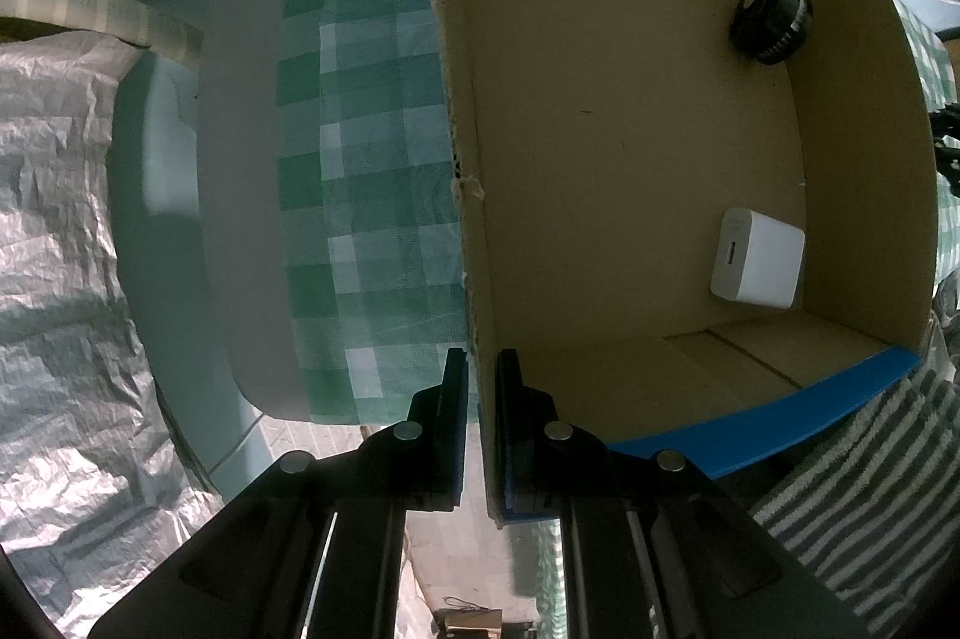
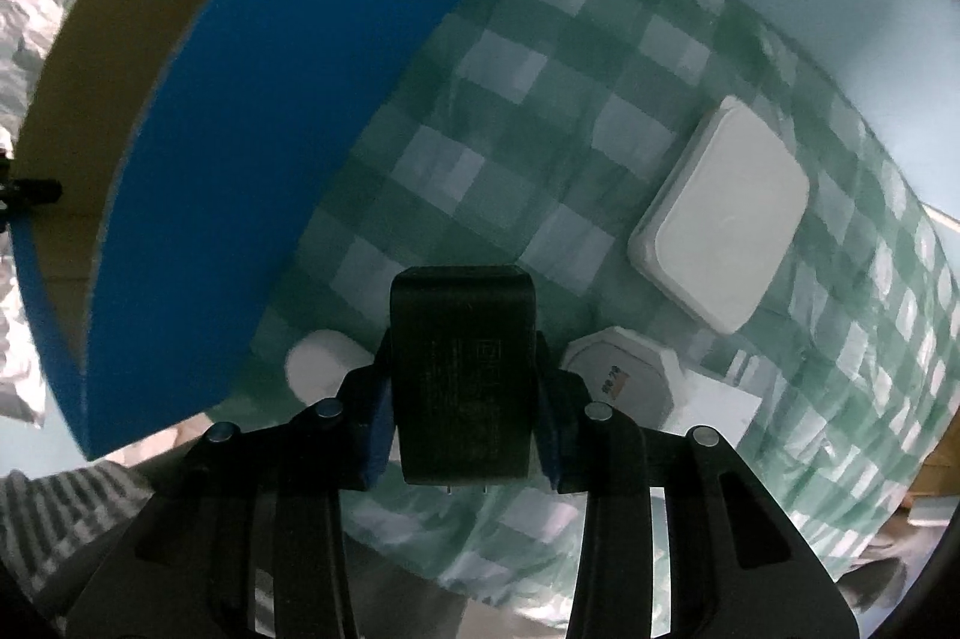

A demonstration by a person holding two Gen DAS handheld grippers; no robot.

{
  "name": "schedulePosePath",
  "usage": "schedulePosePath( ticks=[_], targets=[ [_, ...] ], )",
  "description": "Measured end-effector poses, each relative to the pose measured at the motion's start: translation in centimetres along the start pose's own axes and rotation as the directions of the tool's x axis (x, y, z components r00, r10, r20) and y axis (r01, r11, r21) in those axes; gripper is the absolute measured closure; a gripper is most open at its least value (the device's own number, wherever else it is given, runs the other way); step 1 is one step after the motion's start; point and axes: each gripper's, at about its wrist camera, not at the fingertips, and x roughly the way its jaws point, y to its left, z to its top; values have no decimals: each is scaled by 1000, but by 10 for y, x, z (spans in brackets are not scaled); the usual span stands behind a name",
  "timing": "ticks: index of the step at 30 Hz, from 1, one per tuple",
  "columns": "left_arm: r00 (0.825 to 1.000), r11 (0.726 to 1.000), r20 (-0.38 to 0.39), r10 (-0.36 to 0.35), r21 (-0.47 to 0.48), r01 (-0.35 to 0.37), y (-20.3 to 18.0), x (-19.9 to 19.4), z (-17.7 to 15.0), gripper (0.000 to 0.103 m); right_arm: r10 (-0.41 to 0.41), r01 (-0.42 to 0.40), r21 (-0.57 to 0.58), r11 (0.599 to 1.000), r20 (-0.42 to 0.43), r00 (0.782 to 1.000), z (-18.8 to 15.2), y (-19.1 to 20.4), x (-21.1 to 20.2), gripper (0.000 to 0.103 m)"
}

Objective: Organize rigid objects
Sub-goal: 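Lift the black charger with the right tool and carry it over the box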

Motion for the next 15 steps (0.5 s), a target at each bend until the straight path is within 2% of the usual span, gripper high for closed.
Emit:
schedulePosePath(
  ticks=[10,15],
  targets=[
    [1000,1000,-1,-2,-1,2,-1,0,1,94,35,-33,-28,999,48,998,5,1,-57,66],
    [1000,1000,0,-4,-3,4,0,1,0,94,51,-47,-48,998,75,996,1,24,-87,66]
  ],
)
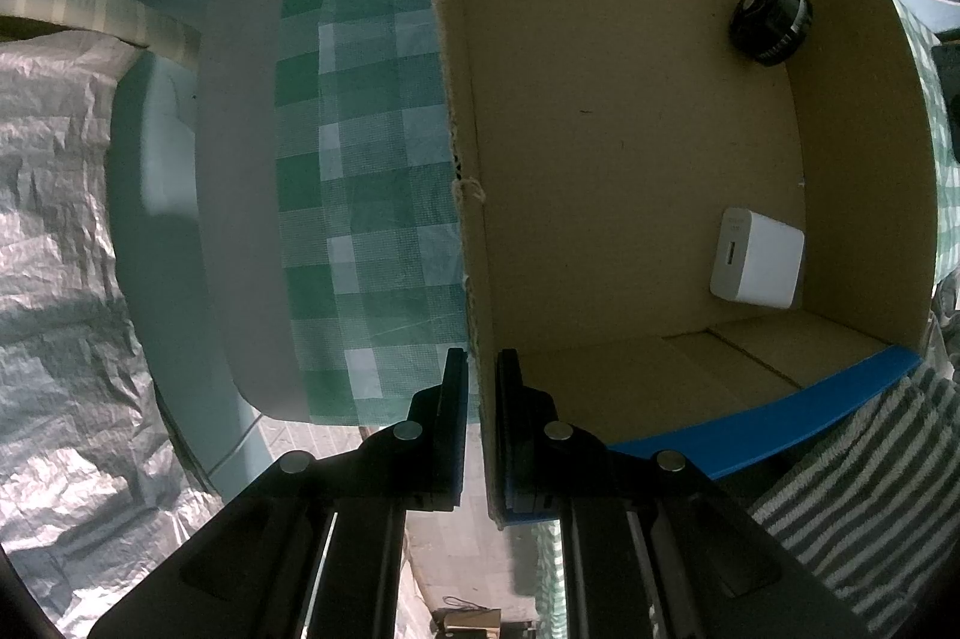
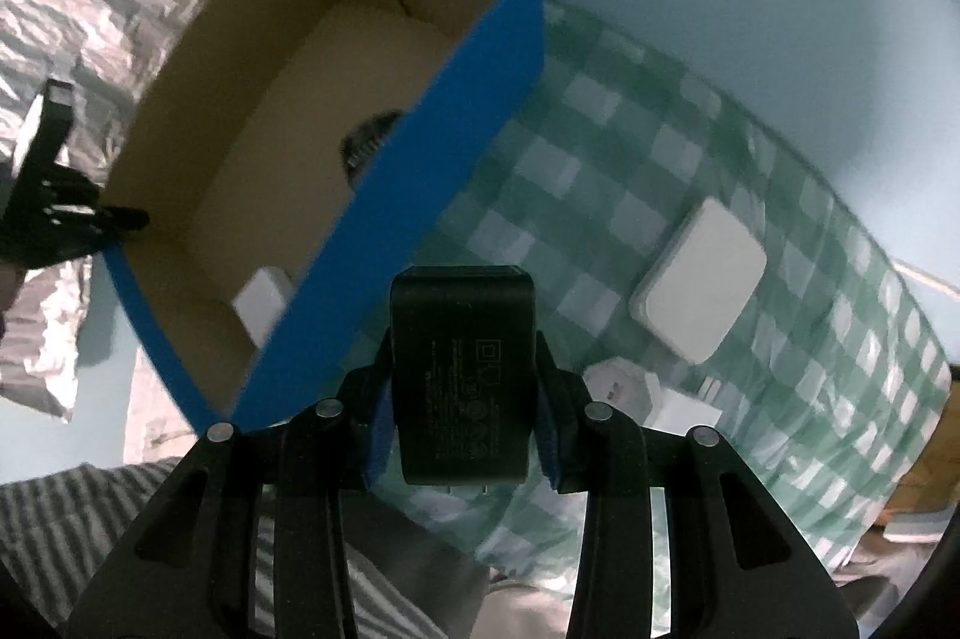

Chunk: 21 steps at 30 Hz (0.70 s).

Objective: Organize rigid objects
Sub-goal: 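Lift the black charger with the right tool and carry it over the box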

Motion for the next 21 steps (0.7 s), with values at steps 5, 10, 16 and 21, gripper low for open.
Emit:
schedulePosePath(
  ticks=[5,10,16,21],
  targets=[
    [1000,1000,1,-2,-1,2,0,0,0,94,35,-34,-25,999,35,999,22,27,-23,66],
    [1000,1000,0,-3,-1,3,0,0,0,94,56,-53,-66,996,51,997,43,54,-18,66],
    [1000,1000,-1,-4,-2,4,1,0,-1,94,86,-82,-92,992,32,996,66,79,-3,66],
    [1000,1000,1,-6,-3,6,1,-1,-1,94,73,-72,-116,991,-1,997,77,99,14,66]
  ],
)
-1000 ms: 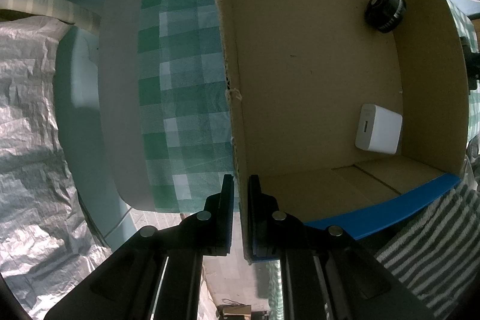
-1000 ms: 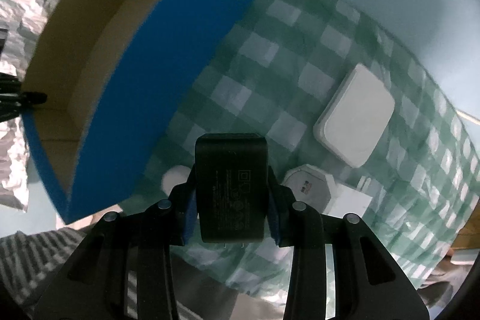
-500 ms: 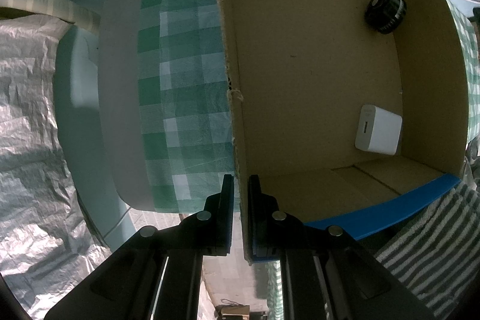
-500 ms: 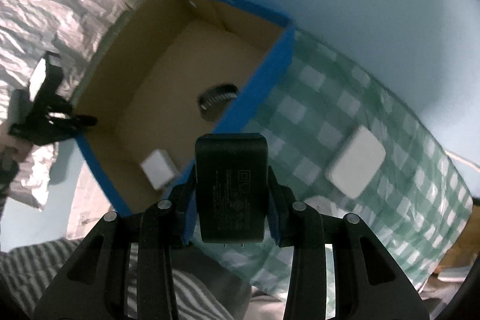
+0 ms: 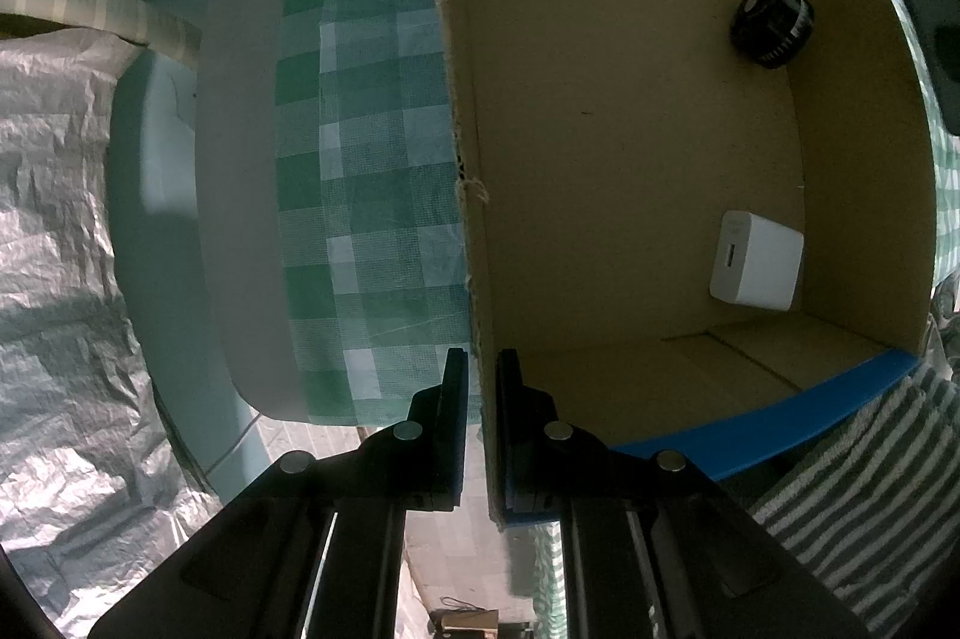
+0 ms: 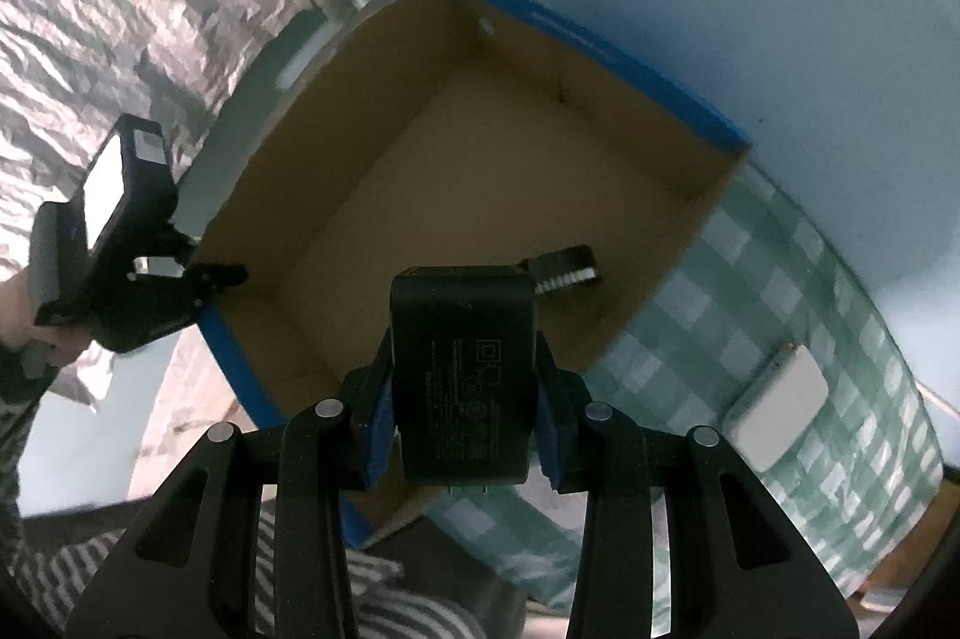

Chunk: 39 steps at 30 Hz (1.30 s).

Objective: Organize rigid objects
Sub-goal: 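Lift the black charger with the right tool and carry it over the box, then lower the black charger into the box and open the right tool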

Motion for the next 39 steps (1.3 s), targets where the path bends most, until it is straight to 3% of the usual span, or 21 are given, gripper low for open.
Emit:
schedulePosePath(
  ticks=[16,39],
  targets=[
    [1000,1000,-1,-2,13,2,-2,0,1,94,-69,69,-4,998,-124,990,-1,6,69,66],
    [1000,1000,5,11,20,-12,-1,-1,0,92,-56,56,-2,998,-47,997,-5,3,48,63]
  ],
)
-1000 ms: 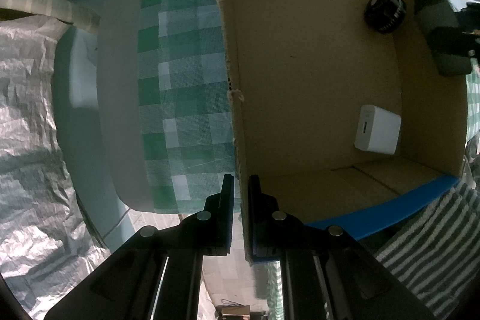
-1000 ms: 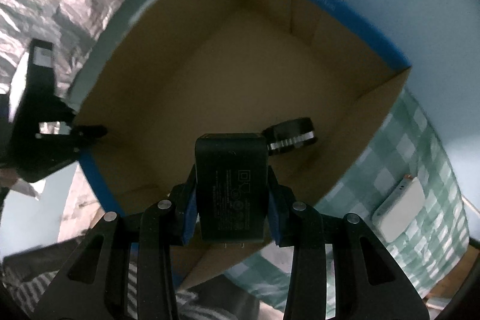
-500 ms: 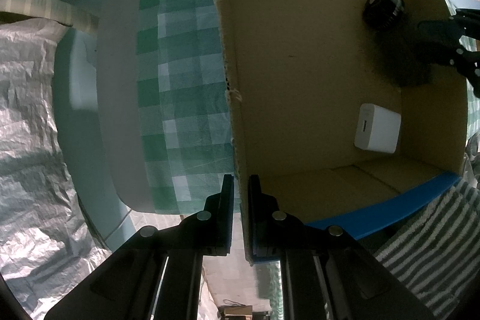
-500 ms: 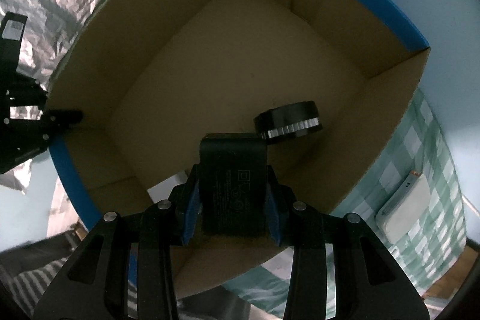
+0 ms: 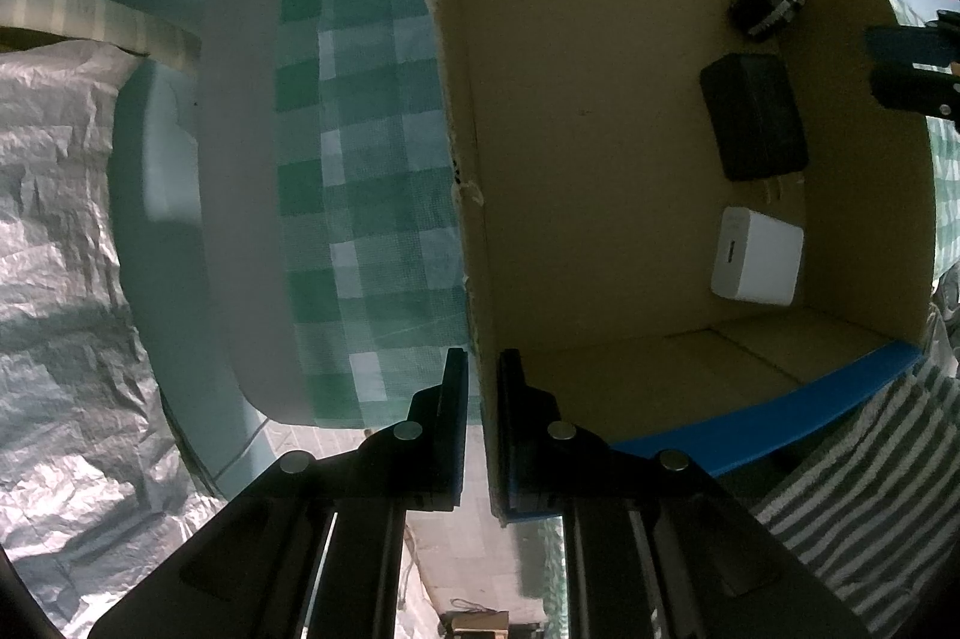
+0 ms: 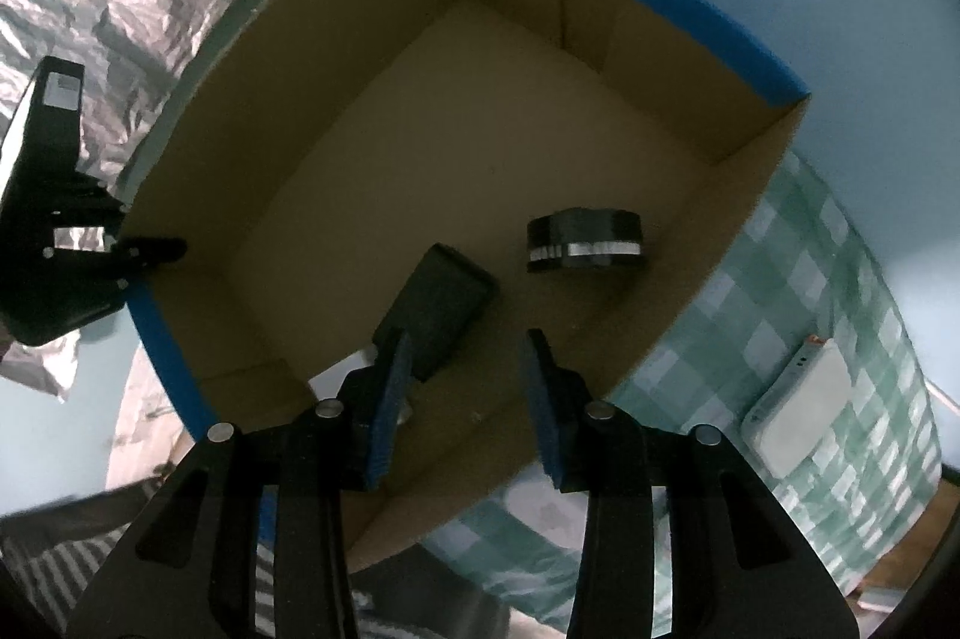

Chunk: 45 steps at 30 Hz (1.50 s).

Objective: Organize rigid objects
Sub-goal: 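Lower the black charger into the box and open the right tool, then move the right tool to the white oval power bank and grasp it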

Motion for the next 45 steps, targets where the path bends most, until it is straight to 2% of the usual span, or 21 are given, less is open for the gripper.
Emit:
schedulePosePath(
  ticks=[14,17,22,27,34,40,45],
  targets=[
    [1000,1000,0,-2,0,2,0,-1,1,92,8,-7,-15,1000,73,997,-16,-10,-53,63],
    [1000,1000,1,-1,-2,1,0,-1,0,92,7,-5,-24,1000,72,997,-22,-10,-59,48],
    [1000,1000,2,-5,-3,5,1,-1,-1,92,-17,20,-33,999,79,997,-40,-22,-65,47],
    [1000,1000,-1,0,1,0,0,-1,-1,92,-44,44,-14,999,34,998,-61,-45,-52,44],
    [1000,1000,-5,5,9,-5,-1,0,-2,92,-7,6,-29,1000,-20,1000,-88,-65,-15,43],
    [1000,1000,-7,10,7,-10,-2,-1,-3,92,-37,33,-159,987,-18,999,-107,-54,12,44],
    [1000,1000,-9,6,-2,-6,-2,-2,-5,92,-52,36,-240,970,-60,997,-115,-43,37,44]
  ],
)
